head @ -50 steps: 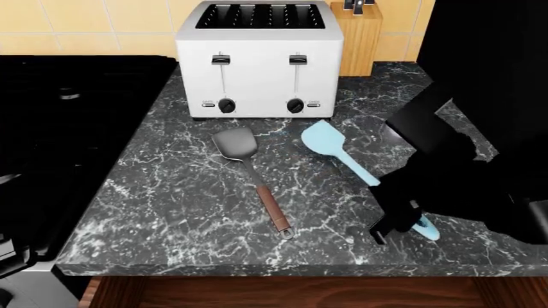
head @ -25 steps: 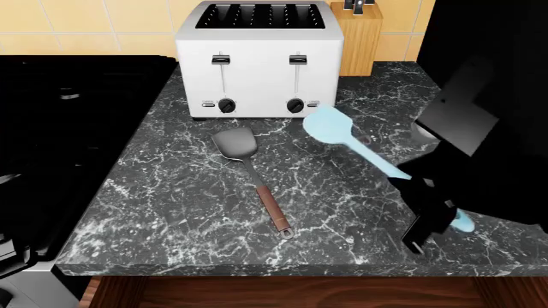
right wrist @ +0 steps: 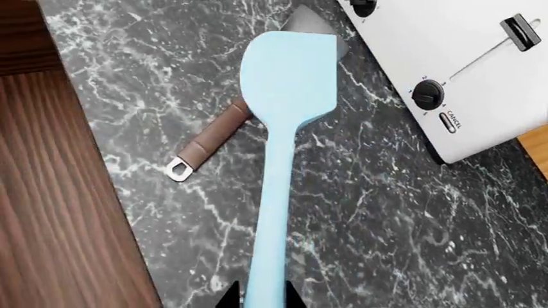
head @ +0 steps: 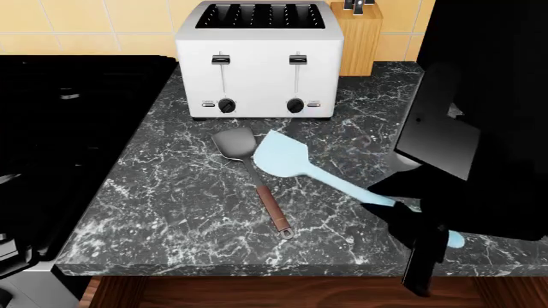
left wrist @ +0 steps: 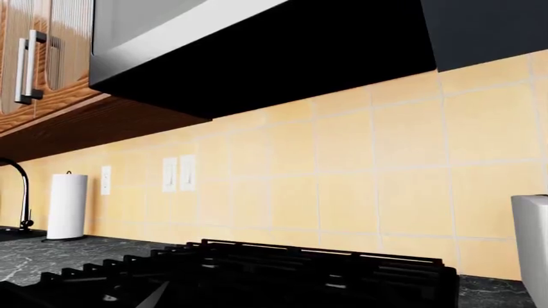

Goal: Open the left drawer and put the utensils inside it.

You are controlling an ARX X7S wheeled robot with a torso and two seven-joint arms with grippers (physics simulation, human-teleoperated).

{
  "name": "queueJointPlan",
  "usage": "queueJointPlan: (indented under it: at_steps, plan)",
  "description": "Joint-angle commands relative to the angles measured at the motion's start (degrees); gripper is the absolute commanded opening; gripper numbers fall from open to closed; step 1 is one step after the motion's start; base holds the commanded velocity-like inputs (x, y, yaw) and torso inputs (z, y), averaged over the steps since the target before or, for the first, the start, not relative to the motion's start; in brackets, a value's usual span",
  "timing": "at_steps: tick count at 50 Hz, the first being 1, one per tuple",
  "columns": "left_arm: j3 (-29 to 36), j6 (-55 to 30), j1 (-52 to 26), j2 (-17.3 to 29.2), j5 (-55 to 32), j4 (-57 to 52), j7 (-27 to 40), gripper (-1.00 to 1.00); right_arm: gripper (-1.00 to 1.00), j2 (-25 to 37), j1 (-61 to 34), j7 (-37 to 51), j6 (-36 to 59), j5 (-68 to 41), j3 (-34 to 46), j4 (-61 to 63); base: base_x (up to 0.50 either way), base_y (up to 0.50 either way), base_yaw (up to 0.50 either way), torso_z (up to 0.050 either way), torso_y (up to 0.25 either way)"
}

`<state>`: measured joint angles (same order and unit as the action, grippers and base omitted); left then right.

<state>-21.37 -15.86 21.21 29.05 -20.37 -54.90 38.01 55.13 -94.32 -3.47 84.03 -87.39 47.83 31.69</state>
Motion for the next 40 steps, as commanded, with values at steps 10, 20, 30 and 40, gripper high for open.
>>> queueJointPlan:
  at_steps: [10, 20, 30, 40]
  plan:
    - [-0.2, 0.3, 0.3, 0.1, -0.2, -0.1, 0.3, 1.00, -1.00, 1.3, -0.8, -1.7, -0.6, -6.8, 1.4, 3.6, 0.00, 0.00, 0.00, 0.000, 0.000]
    - [-0.6, 0.6, 0.6, 0.2, -0.4, 0.0, 0.3, 1.00, -1.00, 0.8, -1.2, -3.1, -0.7, -8.1, 2.3, 5.6, 0.00, 0.00, 0.00, 0.000, 0.000]
    - [-0.6, 0.5, 0.6, 0.4, -0.5, 0.1, 0.6, 1.00, -1.00, 0.4, -0.6, -3.2, -3.2, -10.3, 2.1, 7.9, 0.00, 0.00, 0.00, 0.000, 0.000]
    - [-0.5, 0.5, 0.7, 0.6, -0.6, 0.0, 0.8, 1.00, -1.00, 0.4, -0.1, -2.2, -5.1, -12.2, 2.1, 9.4, 0.00, 0.00, 0.00, 0.000, 0.000]
